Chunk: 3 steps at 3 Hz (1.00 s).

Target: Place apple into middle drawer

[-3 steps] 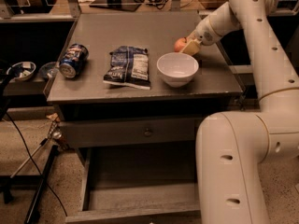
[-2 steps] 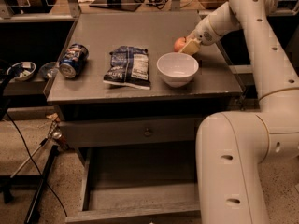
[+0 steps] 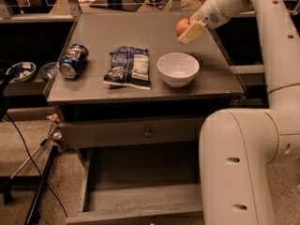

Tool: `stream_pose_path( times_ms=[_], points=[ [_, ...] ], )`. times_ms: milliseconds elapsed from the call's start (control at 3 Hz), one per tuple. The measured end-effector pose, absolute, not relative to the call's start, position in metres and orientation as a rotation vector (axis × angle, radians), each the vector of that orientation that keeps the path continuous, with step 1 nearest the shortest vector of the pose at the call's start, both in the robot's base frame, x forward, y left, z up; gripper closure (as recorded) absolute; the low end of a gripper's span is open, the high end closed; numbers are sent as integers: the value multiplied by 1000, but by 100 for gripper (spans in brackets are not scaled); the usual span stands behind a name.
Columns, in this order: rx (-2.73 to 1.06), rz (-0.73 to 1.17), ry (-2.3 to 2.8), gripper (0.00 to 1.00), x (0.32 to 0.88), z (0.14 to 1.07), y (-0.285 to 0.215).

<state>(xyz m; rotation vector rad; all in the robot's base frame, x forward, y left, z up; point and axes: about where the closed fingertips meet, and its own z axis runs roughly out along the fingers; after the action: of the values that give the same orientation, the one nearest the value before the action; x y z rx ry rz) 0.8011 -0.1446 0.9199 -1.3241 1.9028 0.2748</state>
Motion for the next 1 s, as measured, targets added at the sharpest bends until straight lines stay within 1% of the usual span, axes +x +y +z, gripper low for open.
stream_pose_path(
  times_ms=[333, 667, 1000],
  points=[
    [-1321, 254, 1832, 100, 763, 991, -158],
    [-1318, 251, 1830, 100, 763, 992, -159],
    [-1319, 228, 1816, 100, 749, 1012, -168]
  ],
)
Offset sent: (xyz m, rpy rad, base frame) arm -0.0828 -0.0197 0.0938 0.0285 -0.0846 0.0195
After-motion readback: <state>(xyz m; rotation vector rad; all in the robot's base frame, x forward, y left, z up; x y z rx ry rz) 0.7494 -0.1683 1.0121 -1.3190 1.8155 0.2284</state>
